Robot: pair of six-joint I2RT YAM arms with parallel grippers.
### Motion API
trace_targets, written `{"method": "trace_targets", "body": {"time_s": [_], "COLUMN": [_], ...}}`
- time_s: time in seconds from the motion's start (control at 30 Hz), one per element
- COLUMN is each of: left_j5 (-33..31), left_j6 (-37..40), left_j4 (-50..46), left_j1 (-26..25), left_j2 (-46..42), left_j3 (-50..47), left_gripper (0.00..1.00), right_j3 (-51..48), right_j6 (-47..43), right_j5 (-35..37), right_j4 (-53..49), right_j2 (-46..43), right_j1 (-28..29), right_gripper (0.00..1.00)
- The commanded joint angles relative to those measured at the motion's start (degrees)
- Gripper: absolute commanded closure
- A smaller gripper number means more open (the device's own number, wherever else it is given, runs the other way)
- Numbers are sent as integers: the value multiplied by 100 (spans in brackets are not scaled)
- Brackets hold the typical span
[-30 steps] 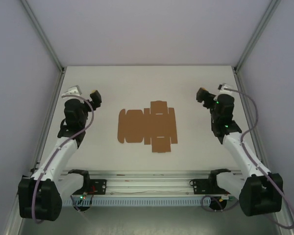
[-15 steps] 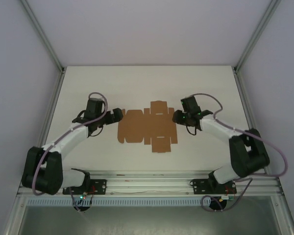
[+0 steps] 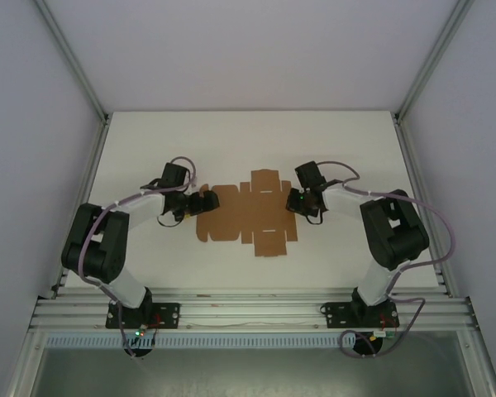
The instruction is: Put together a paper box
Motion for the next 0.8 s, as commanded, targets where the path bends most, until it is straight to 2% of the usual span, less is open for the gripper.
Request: {"method": "trace_targets", "body": {"time_s": [0.0, 0.2, 0.33, 0.53, 0.77], "left_j5": [694, 1633, 1946, 1934, 1190], "left_j6": [126, -118, -265, -489, -297], "left_j4": [211, 919, 1252, 1627, 1179], "left_j1": [-120, -125, -122, -123, -136], "left_j2": [290, 220, -129, -857, -1343], "left_j3": [61, -53, -145, -407, -329], "left_gripper": [6, 11, 13, 23, 35], "right_j3": [-240, -275, -270, -264, -269], "right_j6": [175, 152, 133, 89, 69], "right_j5": [175, 96, 193, 397, 392], "right_j4": [-221, -223, -281, -372, -330], "right_j2": [300, 352, 361, 335, 337], "right_j1": [14, 34, 60, 60, 56], "right_gripper": [81, 83, 83, 83, 83]}}
